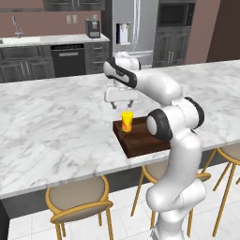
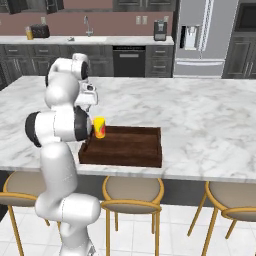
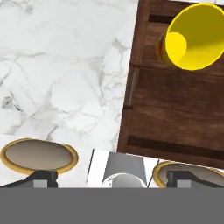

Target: There is a tray on the dining counter. Grab the cup, mug, and pitcher and place them on the tray. The pitcher may be placed next to the tray if it cannot fit the tray.

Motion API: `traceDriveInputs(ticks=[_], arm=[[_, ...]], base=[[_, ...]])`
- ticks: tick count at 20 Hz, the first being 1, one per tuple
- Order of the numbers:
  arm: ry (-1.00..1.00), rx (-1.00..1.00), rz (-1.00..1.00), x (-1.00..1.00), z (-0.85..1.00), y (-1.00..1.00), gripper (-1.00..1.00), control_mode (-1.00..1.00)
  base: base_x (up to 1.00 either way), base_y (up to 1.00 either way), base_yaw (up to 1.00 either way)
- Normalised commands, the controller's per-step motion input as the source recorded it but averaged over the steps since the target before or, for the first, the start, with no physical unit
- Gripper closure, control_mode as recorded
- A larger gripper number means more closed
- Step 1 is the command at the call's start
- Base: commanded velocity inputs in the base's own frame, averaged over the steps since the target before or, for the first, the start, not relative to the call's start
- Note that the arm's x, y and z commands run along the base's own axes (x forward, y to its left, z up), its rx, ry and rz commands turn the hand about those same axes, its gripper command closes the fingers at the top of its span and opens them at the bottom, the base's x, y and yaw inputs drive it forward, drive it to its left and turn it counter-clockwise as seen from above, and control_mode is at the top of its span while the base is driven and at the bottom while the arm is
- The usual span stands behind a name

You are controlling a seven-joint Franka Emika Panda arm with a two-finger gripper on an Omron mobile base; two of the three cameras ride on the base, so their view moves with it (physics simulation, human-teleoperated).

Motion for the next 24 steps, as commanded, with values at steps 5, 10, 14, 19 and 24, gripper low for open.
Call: traceDriveInputs(ticks=[5, 10, 14, 19, 24], arm=[[-0.13, -0.14, -0.02, -0.99, 0.88, 0.00, -1.00, -1.00], [-0.07, -0.07, -0.02, -1.00, 0.84, 0.00, -1.00, -1.00], [0.00, 0.00, -0.02, -1.00, 0.56, -0.03, -1.00, -1.00], [0.00, 0.00, -0.02, -1.00, 0.30, -0.04, -1.00, -1.00], [-0.04, 0.00, -0.08, -0.96, 0.06, -0.13, -1.00, -1.00]], base=[[0.00, 0.00, 0.00], [0.00, 0.00, 0.00], [0.00, 0.00, 0.00], [0.00, 0.00, 0.00], [0.00, 0.00, 0.00]])
